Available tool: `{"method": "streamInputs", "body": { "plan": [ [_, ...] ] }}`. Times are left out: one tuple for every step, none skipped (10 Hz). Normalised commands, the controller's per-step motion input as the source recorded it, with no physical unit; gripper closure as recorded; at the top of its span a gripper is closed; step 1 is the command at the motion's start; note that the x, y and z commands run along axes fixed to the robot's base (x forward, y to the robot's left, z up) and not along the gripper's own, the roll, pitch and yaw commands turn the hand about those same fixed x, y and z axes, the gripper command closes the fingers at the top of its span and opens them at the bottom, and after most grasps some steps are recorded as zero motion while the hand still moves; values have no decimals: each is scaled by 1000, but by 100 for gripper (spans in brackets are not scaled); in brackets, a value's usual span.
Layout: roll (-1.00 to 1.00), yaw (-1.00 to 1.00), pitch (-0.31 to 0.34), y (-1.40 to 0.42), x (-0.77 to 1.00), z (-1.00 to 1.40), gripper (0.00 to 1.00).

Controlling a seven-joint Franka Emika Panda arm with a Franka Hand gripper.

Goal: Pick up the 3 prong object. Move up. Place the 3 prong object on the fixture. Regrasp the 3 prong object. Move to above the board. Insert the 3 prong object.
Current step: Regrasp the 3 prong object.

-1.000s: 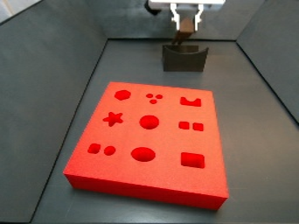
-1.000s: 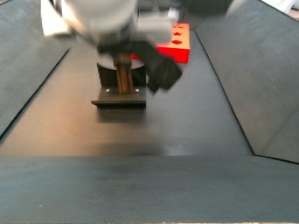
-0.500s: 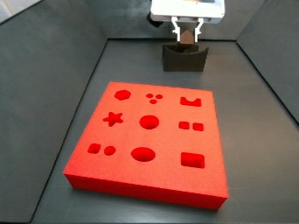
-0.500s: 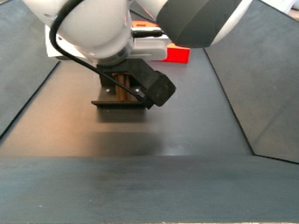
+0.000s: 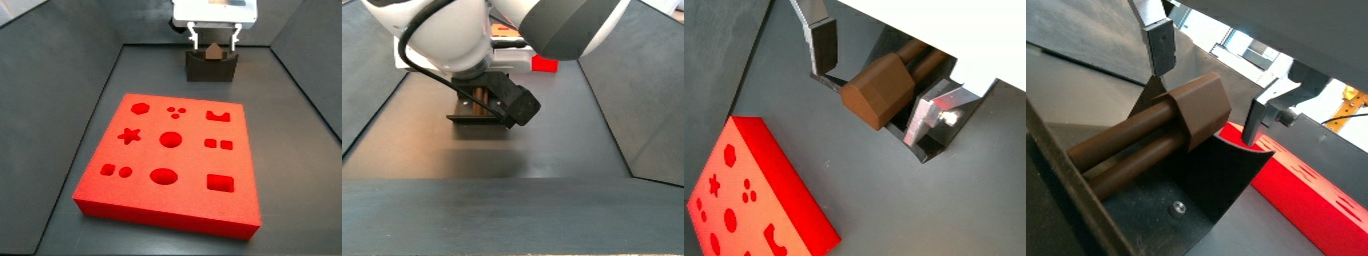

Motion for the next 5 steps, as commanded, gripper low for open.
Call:
{"method": "streamInputs", "body": {
  "plan": [
    [-42, -4, 7, 0, 0, 1000, 0],
    [-40, -2, 7, 3, 0, 1000, 0],
    [-22, 5, 8, 9, -14, 1000, 0],
    [-4, 7, 11, 9, -25, 1000, 0],
    [11, 9, 14, 10, -35, 1000, 0]
  ]
}}
